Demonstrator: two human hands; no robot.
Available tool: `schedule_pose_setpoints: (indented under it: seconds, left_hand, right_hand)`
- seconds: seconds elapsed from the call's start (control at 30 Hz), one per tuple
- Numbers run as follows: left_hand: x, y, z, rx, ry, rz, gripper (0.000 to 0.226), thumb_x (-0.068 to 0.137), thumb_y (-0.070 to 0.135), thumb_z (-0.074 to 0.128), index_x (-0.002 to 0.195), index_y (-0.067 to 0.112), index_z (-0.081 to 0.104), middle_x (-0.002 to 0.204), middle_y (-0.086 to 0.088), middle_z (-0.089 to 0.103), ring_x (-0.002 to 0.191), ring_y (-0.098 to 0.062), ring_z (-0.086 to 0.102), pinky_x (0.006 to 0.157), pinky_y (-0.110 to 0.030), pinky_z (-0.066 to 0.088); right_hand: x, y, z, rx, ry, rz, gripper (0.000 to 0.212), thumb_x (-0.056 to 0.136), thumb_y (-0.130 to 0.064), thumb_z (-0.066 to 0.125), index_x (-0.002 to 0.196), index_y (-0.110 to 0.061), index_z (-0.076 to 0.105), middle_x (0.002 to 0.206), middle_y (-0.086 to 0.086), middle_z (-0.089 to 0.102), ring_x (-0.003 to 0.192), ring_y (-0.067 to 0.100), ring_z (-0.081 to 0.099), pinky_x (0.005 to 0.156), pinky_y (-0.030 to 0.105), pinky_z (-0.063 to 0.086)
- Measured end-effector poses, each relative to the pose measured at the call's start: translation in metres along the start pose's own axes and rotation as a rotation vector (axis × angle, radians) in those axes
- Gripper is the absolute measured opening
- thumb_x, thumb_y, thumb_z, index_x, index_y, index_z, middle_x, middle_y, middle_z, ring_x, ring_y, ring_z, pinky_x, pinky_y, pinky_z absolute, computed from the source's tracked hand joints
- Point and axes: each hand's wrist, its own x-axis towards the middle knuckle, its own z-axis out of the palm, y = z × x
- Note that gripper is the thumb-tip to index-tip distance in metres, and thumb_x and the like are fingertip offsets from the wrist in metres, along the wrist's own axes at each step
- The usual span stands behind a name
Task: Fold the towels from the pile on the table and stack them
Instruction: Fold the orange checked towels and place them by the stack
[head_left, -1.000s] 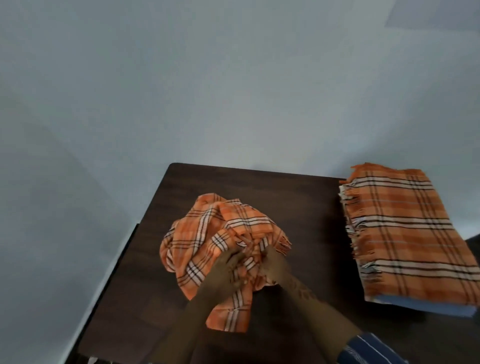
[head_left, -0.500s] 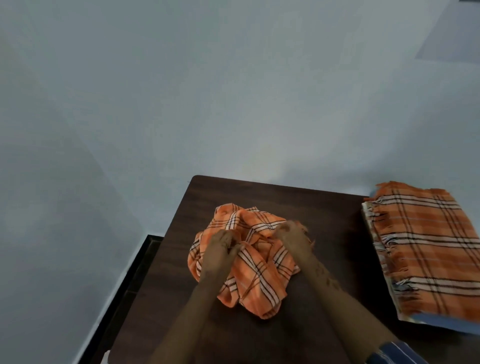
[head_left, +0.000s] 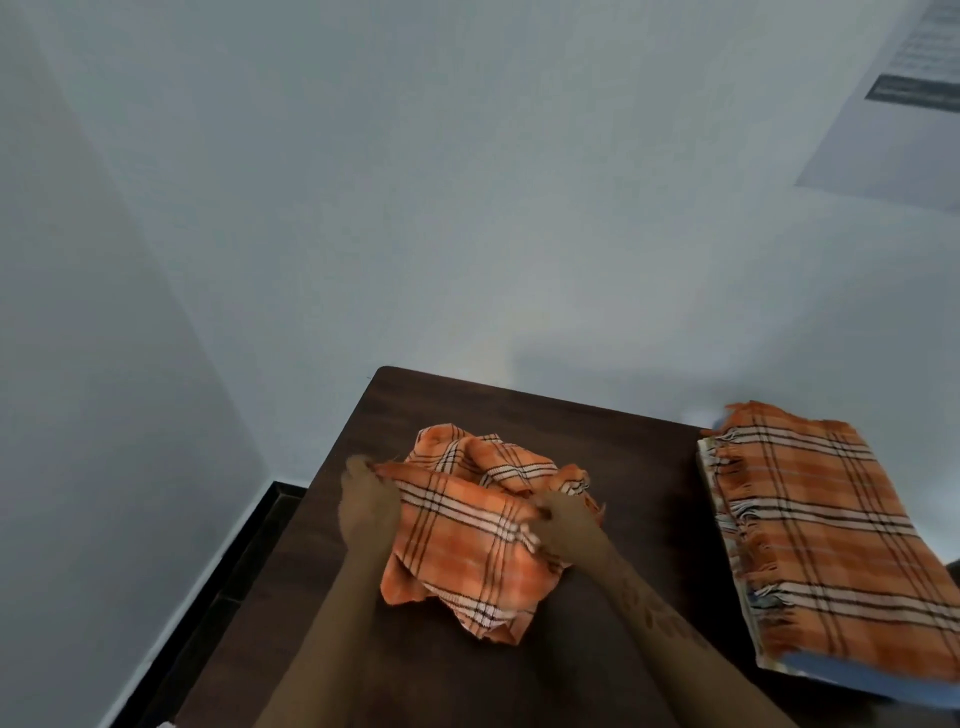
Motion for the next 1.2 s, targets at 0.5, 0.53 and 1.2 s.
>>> schedule_pose_setpoints:
  seconds: [0.5,0.53,1.2]
  left_hand:
    - [-0.025,0.047,-0.026,-0.297,-0.081,0.377,0.012,0.083,0.004,0.062,0.085,0.013,0.070,0.091,0.001,0.064,0.078,-0.003,0.058,0.063,-0.012,0.047]
    - [-0.020,0.044,-0.029,-0.289,-0.012,0.354,0.014,0.082,0.005,0.062,0.083,0.016,0.070,0.090,0.002,0.064,0.081,-0.006,0.057,0.070,-0.019,0.050]
    - [-0.033,0.043,-0.029,-0.207,-0.421,0.561,0.025,0.087,0.025,0.066,0.071,0.005,0.061,0.065,-0.001,0.055,0.053,-0.002,0.049,0.049,-0.017,0.041]
  right_hand:
    - [-0.012,-0.005,-0.041,0.182,-0.061,-0.114,0.027,0.082,-0.032,0.069,0.097,-0.010,0.069,0.091,0.008,0.067,0.084,0.020,0.062,0.078,0.040,0.049]
    - [-0.014,0.001,-0.037,0.219,-0.043,-0.082,0.024,0.082,-0.031,0.068,0.095,-0.011,0.069,0.089,0.007,0.067,0.083,0.019,0.062,0.078,0.040,0.050]
    - [-0.025,-0.073,-0.055,0.447,0.034,-0.155,0.057,0.079,-0.033,0.072,0.132,-0.029,0.050,0.110,-0.014,0.059,0.098,0.004,0.060,0.074,0.013,0.046]
